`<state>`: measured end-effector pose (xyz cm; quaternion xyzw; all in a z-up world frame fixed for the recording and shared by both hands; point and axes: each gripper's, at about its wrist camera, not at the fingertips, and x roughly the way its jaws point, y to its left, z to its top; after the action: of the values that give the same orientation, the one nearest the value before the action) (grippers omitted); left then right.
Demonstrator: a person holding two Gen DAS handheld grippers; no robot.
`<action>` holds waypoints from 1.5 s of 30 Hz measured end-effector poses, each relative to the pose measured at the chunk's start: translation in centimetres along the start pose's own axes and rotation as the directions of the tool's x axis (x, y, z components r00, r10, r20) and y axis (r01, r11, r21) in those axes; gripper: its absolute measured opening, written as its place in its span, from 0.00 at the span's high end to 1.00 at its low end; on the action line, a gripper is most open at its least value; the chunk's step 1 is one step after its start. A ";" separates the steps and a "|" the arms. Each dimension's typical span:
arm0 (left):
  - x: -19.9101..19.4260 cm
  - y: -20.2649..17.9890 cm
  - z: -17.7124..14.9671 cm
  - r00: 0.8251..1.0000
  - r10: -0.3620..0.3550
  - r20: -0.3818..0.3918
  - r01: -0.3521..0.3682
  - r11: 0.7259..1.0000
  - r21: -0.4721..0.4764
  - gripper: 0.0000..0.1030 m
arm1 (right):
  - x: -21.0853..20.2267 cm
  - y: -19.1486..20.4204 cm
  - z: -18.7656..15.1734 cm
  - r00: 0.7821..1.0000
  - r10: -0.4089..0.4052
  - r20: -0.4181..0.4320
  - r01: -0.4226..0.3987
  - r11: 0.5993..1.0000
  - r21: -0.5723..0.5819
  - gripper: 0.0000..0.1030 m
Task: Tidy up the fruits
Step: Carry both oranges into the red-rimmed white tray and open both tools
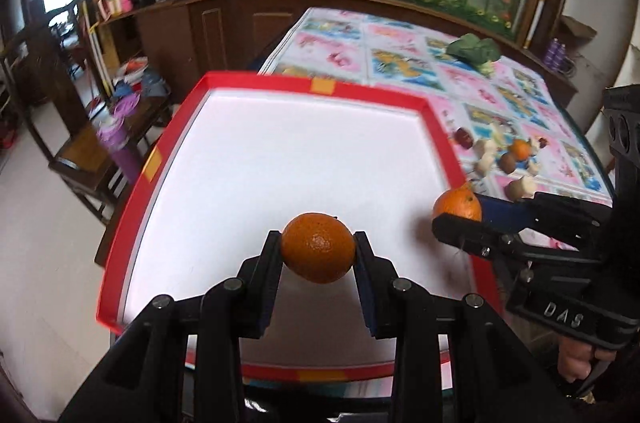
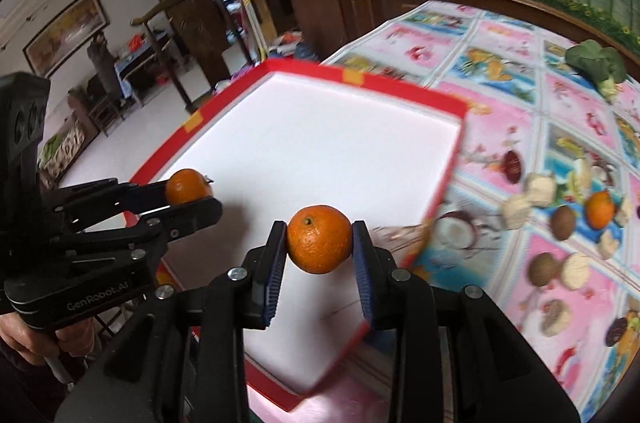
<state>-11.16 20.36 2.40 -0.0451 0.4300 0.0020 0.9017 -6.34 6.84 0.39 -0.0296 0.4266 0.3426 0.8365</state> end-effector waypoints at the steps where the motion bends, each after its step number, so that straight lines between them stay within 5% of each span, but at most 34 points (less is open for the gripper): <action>1: 0.2 0.1 -0.3 1.000 -0.002 -0.010 0.002 1.000 -0.004 0.66 | 0.5 0.3 -0.2 1.000 0.013 -0.018 -0.013 1.000 -0.004 0.66; 11: 1.0 1.6 -1.3 0.998 0.053 -0.047 -0.053 0.998 -0.019 0.65 | 2.9 1.8 -0.1 0.998 0.014 -0.058 -0.015 1.000 -0.026 0.66; 29: 4.8 2.6 3.7 0.987 0.131 -0.098 -0.134 0.990 -0.031 0.66 | 6.6 -1.1 6.2 0.995 -0.032 -0.096 0.038 0.997 0.061 0.62; 33: 4.4 3.0 3.5 0.980 0.166 -0.114 -0.173 0.983 -0.057 0.48 | 6.1 -1.6 6.2 0.995 -0.019 -0.094 0.026 0.997 0.079 0.58; 40: -0.1 1.1 3.8 0.989 0.147 0.034 -0.144 0.986 -0.079 0.25 | -0.4 -2.7 5.9 0.998 0.015 0.068 -0.019 0.998 0.061 0.46; 45: -3.4 -2.2 2.5 0.985 0.063 0.160 -0.062 0.998 -0.006 0.23 | -6.5 -5.9 3.4 0.986 -0.030 0.166 0.015 0.996 0.086 0.43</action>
<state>-11.26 18.50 6.80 -0.0315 0.3573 0.0340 0.9328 -3.07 -0.08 5.90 0.0297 0.3688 0.3160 0.8736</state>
